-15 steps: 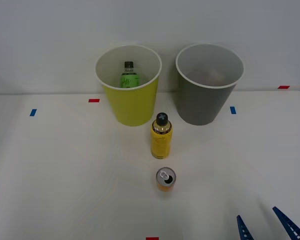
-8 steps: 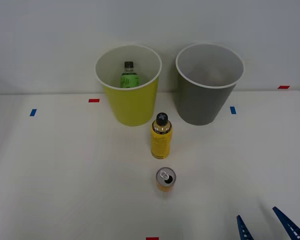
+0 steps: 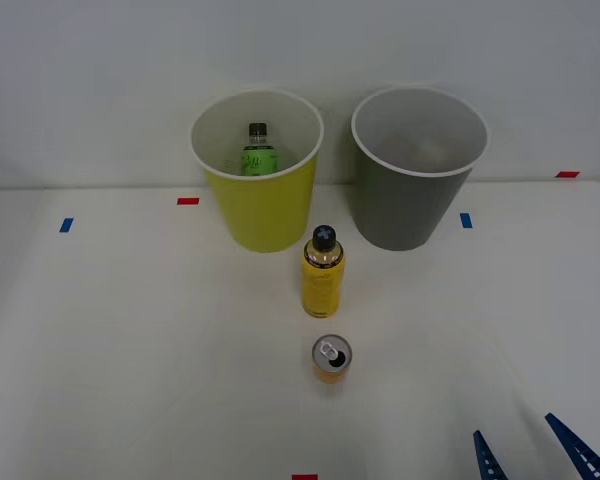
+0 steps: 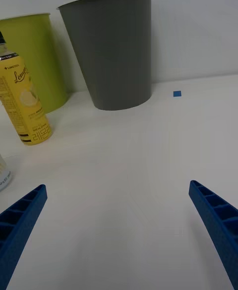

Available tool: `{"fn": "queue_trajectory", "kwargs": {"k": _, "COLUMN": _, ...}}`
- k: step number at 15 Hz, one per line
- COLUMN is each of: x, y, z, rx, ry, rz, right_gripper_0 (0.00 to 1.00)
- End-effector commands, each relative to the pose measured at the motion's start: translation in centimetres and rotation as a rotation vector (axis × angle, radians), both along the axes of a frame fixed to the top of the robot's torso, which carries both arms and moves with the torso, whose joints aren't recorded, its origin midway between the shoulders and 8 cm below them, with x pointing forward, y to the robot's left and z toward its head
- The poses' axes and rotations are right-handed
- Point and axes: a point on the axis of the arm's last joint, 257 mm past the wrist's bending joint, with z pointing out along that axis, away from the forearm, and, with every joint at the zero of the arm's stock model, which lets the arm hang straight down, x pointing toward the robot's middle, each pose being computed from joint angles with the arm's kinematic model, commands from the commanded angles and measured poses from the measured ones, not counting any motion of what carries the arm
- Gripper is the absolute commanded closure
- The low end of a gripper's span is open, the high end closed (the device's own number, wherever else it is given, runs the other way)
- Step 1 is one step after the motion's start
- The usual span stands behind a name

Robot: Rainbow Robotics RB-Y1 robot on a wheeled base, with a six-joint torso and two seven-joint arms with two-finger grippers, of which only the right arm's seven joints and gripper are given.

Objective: Put cans in the gray bin, plastic bottles in the light green bin

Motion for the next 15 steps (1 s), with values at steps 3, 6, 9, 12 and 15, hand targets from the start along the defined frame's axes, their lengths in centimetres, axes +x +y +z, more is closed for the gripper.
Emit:
{"fn": "queue_trajectory", "kwargs": {"k": 3, "x": 0.0, "y": 0.0, "z": 0.0, "rx": 0.0, "ry": 0.0, "rz": 0.0, "right_gripper_0": 0.0}}
{"fn": "queue_trajectory", "kwargs": {"k": 6, "x": 0.0, "y": 0.0, "z": 0.0, "rx": 0.0, "ry": 0.0, "rz": 0.0, "right_gripper_0": 0.0}}
{"fn": "queue_trajectory", "kwargs": {"k": 9, "x": 0.0, "y": 0.0, "z": 0.0, "rx": 0.0, "ry": 0.0, "rz": 0.0, "right_gripper_0": 0.0}}
{"fn": "queue_trajectory", "kwargs": {"k": 12, "x": -0.5, "y": 1.0, "z": -1.2, "rx": 0.027, "ry": 0.019, "rz": 0.022, "right_gripper_0": 0.0}}
{"fn": "queue_trajectory", "kwargs": {"k": 15, "x": -0.5, "y": 2.9, "z": 1.1, "rx": 0.006, "ry": -0.041, "rz": 0.115, "right_gripper_0": 0.0}}
